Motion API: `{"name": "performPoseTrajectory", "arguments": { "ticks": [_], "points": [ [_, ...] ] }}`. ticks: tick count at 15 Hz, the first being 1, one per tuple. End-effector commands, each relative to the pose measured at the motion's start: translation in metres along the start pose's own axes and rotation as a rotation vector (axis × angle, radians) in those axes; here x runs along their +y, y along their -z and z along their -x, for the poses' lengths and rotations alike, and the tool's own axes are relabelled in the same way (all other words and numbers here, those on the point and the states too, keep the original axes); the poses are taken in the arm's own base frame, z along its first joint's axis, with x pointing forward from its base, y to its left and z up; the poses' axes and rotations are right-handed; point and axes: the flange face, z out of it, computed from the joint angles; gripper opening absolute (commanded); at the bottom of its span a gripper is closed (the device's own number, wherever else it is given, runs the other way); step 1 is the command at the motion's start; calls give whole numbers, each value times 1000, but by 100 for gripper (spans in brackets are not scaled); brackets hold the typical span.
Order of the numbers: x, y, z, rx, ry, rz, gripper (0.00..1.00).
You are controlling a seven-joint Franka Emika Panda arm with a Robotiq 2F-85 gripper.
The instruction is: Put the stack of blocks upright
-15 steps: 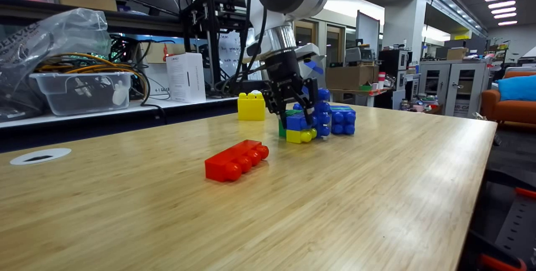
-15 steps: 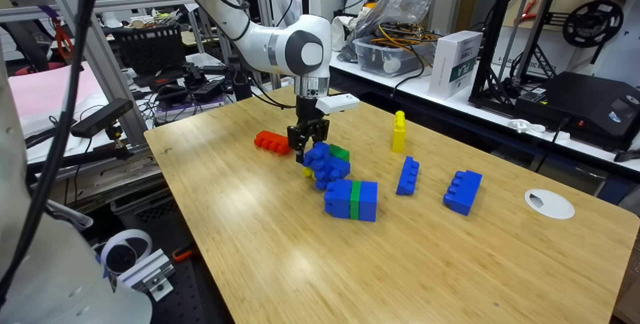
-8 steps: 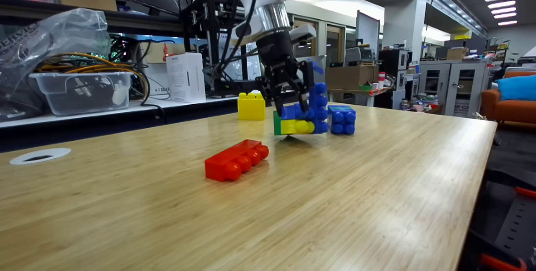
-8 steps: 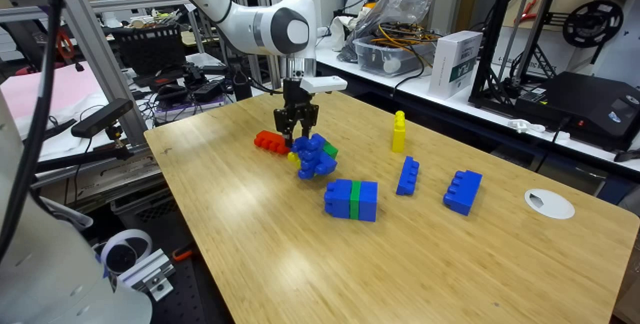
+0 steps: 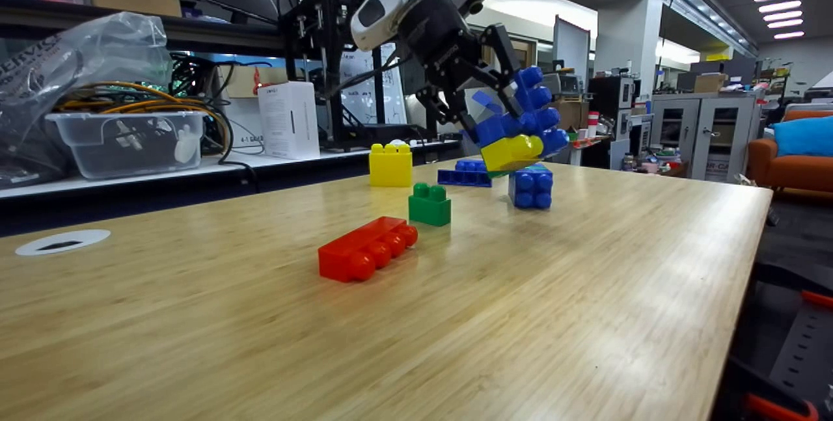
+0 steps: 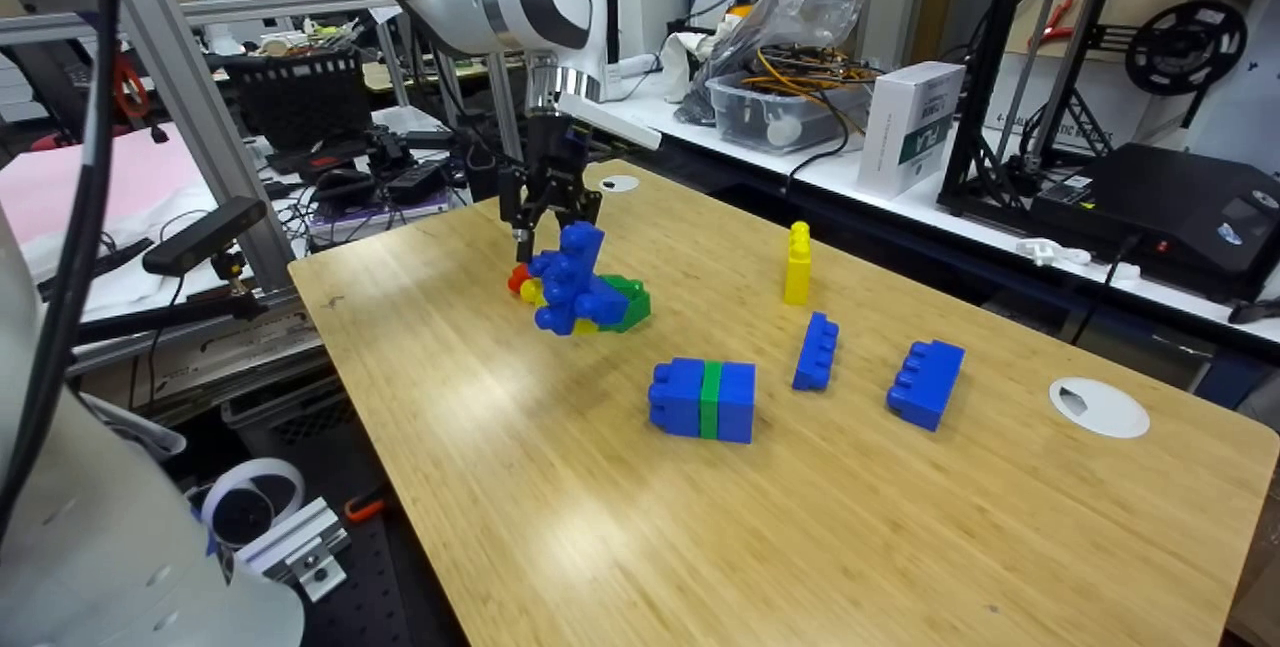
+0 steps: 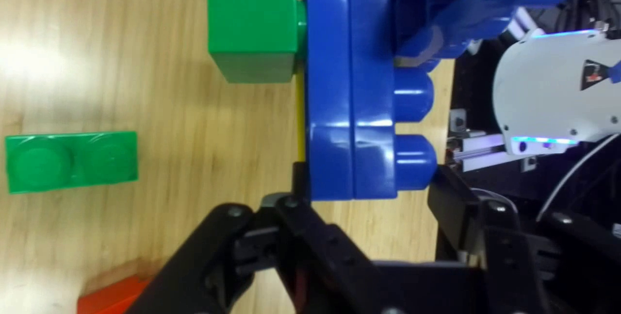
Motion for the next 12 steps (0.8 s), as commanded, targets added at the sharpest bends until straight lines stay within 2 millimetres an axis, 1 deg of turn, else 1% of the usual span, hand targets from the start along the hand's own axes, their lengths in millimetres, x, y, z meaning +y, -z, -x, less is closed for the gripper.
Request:
{"name": "performPoseTrajectory", "arguments": {
  "ticks": [1, 6, 12],
  "points": [
    [12, -5, 0, -52, 32, -157, 38],
    [32, -29, -5, -74, 136, -348, 38],
    [53, -52, -13, -88, 253, -504, 38]
  ]
}}
